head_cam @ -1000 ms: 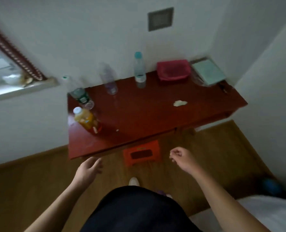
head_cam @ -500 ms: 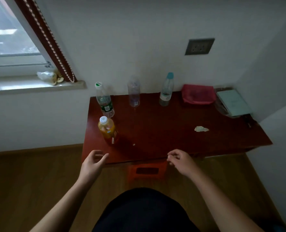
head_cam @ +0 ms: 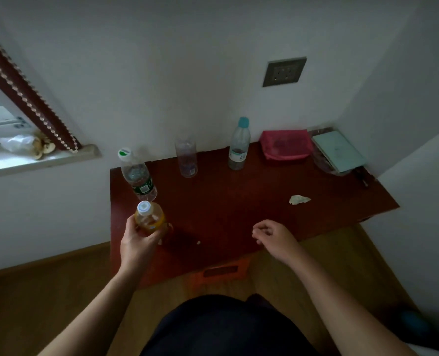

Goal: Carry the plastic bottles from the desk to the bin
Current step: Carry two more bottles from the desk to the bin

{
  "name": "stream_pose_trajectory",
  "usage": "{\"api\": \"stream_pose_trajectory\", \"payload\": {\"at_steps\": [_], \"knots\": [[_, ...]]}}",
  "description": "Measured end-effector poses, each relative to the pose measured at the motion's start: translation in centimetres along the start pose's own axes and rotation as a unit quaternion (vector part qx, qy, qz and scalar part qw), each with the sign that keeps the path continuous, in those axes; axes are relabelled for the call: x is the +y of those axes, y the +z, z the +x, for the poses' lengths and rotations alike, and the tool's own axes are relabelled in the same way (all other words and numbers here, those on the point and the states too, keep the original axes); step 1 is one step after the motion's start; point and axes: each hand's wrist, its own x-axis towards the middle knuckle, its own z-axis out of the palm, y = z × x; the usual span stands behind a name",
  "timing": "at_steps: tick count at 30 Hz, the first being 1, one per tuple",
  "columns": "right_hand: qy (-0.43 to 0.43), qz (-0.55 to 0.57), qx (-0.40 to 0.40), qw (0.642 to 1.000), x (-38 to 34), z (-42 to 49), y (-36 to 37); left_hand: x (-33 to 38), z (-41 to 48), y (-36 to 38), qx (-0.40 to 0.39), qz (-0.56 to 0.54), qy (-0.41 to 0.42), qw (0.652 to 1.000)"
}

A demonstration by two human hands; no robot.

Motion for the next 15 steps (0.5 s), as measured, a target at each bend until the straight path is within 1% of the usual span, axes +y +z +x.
{"api": "stream_pose_trajectory", "payload": {"at_steps": [8, 12, 15], "knots": [[-0.042, 0.003, 0.074, 0.996, -5.1, 7.5, -4.3, 2.6, 2.1, 1.2, 0.012, -0.018, 0.017, 1.0], [-0.087, 0.005, 0.112, 0.99, -8.5, 12.8, -6.3, 3.6, 1.9, 1.2, 0.056, -0.038, 0.008, 0.998], [-0.094, 0.001, 0.118, 0.989, -10.1, 16.5, -7.3, 4.6, 0.8, 1.5, 0.088, -0.05, -0.001, 0.995]]}}
